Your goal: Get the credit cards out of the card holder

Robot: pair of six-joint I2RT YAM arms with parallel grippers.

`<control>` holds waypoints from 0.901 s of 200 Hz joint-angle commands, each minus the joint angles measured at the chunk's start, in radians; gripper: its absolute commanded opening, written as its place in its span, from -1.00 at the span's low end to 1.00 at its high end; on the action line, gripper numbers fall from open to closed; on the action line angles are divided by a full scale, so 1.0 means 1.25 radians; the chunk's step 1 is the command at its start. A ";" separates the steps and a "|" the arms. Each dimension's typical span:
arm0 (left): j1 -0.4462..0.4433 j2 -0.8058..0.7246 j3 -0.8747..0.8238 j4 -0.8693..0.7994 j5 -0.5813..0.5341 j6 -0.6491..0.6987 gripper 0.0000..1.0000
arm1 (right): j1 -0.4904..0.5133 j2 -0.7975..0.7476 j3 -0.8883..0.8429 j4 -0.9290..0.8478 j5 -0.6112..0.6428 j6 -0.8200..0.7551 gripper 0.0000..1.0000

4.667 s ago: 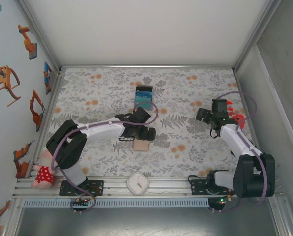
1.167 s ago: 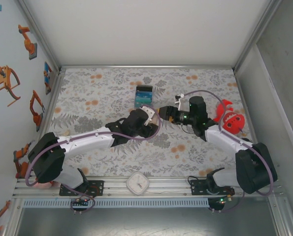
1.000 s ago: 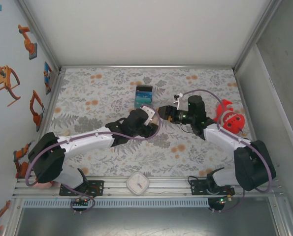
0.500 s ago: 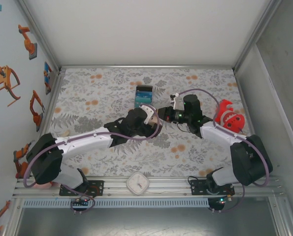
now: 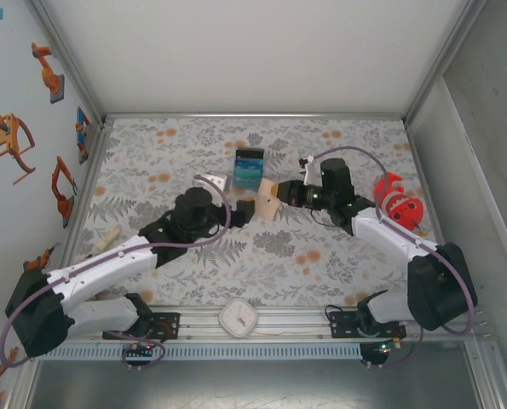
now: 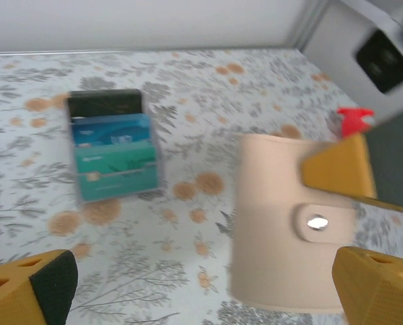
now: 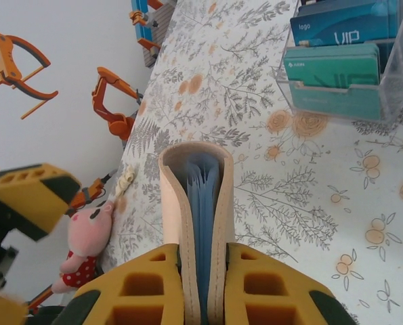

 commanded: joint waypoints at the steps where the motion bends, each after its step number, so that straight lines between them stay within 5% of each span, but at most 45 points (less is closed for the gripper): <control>1: 0.072 -0.068 -0.075 0.059 0.095 -0.075 0.94 | -0.008 -0.041 0.040 -0.042 0.012 -0.063 -1.00; 57: 0.212 -0.118 -0.109 0.122 0.360 -0.089 0.88 | -0.032 -0.041 0.086 -0.080 -0.076 -0.116 -1.00; 133: 0.214 0.035 -0.043 0.234 0.684 -0.085 0.66 | -0.029 -0.010 0.111 0.069 -0.309 -0.068 -1.00; 180: 0.205 0.059 -0.032 0.238 0.753 -0.052 0.57 | -0.012 0.006 0.127 0.079 -0.332 -0.081 -1.00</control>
